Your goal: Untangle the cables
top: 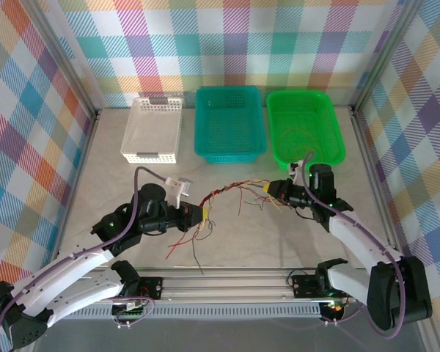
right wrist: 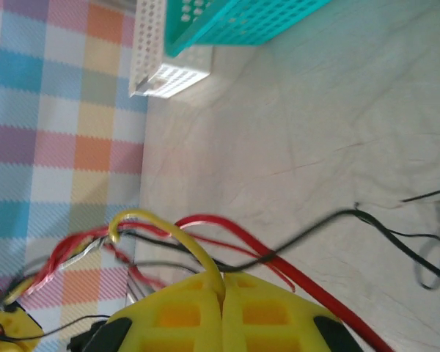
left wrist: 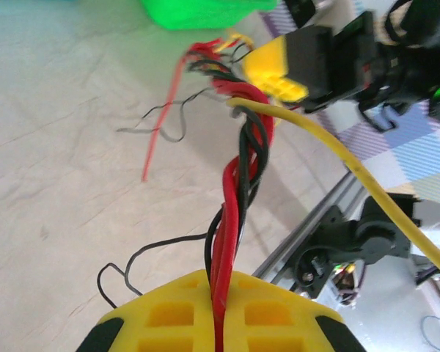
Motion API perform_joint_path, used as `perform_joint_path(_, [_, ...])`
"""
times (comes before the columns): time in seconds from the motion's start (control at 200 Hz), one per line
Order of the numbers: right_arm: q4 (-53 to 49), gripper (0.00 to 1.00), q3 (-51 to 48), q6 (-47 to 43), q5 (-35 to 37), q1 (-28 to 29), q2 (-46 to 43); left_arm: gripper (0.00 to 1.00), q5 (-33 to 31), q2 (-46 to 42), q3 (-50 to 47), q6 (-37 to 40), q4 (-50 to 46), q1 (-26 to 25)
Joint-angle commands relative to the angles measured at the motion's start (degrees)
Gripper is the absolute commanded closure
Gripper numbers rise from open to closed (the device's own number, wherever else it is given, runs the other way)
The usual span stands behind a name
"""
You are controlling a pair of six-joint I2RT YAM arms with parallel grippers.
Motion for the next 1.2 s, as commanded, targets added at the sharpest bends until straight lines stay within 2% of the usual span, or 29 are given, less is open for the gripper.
perform_joint_path(0.0, [-5.86, 1.0, -0.61, 1.1, 0.74, -5.53, -1.43, 1.0, -6.07, -1.59, 3.22, 0.93, -8.86, 0.63])
perform_joint_path(0.21, [-11.78, 1.0, 0.39, -0.75, -0.5, -14.0, -2.23, 1.0, -9.61, -1.25, 6.61, 0.73, -17.02, 3.2])
perform_joint_path(0.38, [-15.39, 1.0, 1.7, -2.47, 0.2, -17.37, -3.62, 1.0, -10.35, -0.34, 8.64, 0.7, -20.42, 4.41])
perform_joint_path(0.74, [-30.41, 1.0, 8.38, -7.69, 8.44, -28.37, -10.53, 1.0, -15.78, 2.19, 15.22, 4.97, -30.18, 9.44])
perform_joint_path(1.02, [-35.76, 1.0, 10.46, -6.81, 13.08, -35.33, -14.95, 1.0, -16.72, 3.89, 15.88, 7.94, -32.73, 15.17])
perform_joint_path(1.195, [-34.71, 1.0, 9.45, -5.76, 10.98, -36.75, -15.87, 1.0, -14.67, 3.26, 14.21, 8.55, -31.69, 19.23])
